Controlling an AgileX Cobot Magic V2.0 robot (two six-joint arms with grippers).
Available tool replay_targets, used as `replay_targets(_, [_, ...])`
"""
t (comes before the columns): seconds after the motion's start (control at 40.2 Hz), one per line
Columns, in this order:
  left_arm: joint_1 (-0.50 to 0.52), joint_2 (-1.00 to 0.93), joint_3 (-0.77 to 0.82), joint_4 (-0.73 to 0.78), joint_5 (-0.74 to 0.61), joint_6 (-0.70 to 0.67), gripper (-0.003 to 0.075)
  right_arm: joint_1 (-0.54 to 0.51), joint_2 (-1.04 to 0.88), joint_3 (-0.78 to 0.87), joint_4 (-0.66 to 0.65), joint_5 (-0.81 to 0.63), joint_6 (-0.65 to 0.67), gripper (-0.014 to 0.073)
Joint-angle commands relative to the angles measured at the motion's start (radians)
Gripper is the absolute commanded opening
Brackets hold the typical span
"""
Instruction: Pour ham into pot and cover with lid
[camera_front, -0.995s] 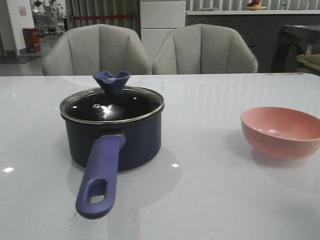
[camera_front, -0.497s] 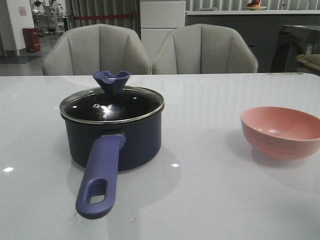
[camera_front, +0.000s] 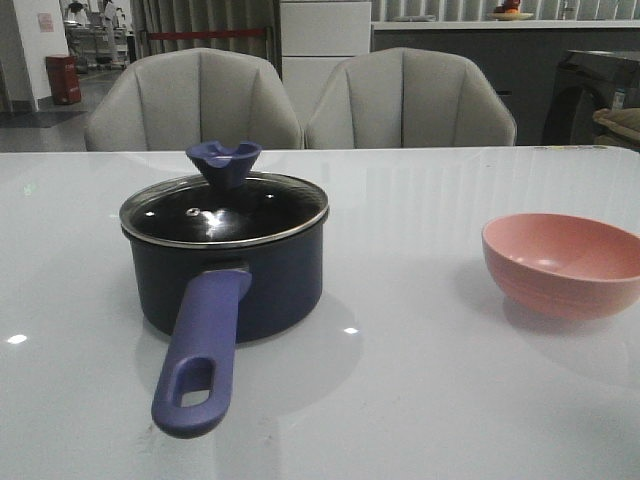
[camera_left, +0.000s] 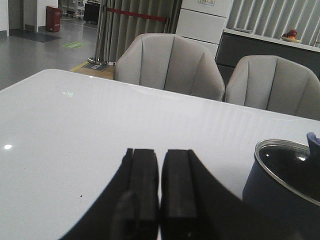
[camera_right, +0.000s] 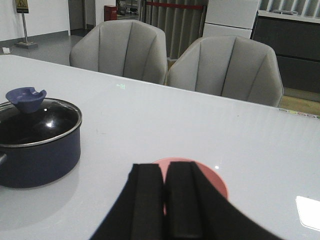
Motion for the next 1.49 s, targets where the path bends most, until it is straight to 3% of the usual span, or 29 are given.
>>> replay_targets(0.0, [0.000,-0.011,0.032,0.001,-0.083,-0.007,0.0114,0.002,0.009,-0.025,0.005,-0.075,-0.008,0.0151])
replay_targets(0.522, [0.000,-0.011,0.032,0.001,-0.083,-0.007,0.0114,0.002,0.009,-0.023,0.005,-0.076,-0.008,0.0151])
replay_targets(0.647, [0.000,-0.011,0.032,0.001,-0.083,-0.007,0.0114,-0.036,0.007,0.011,-0.006,-0.159,-0.001,0.0151])
replay_targets(0.771, [0.000,-0.011,0.032,0.001,-0.083,-0.007,0.0114,-0.116,-0.016,0.064,-0.111,-0.238,0.100,0.0151])
replay_targets(0.871, [0.000,-0.011,0.032,0.001,-0.083,-0.007,0.0114,-0.152,-0.062,0.112,-0.273,-0.251,0.276,0.0151])
replay_targets(0.97, [0.000,-0.011,0.032,0.001,-0.083,-0.007,0.0114,-0.165,-0.110,0.165,-0.326,-0.255,0.399,0.0151])
replay_targets(1.194, [0.000,-0.011,0.032,0.001,-0.083,-0.007,0.0114,-0.194,-0.211,0.210,-0.326,-0.171,0.444,0.0151])
replay_targets(1.467, [0.000,-0.011,0.032,0.001,-0.083,-0.007,0.0114,-0.194,-0.209,0.210,-0.326,-0.172,0.444,0.0151])
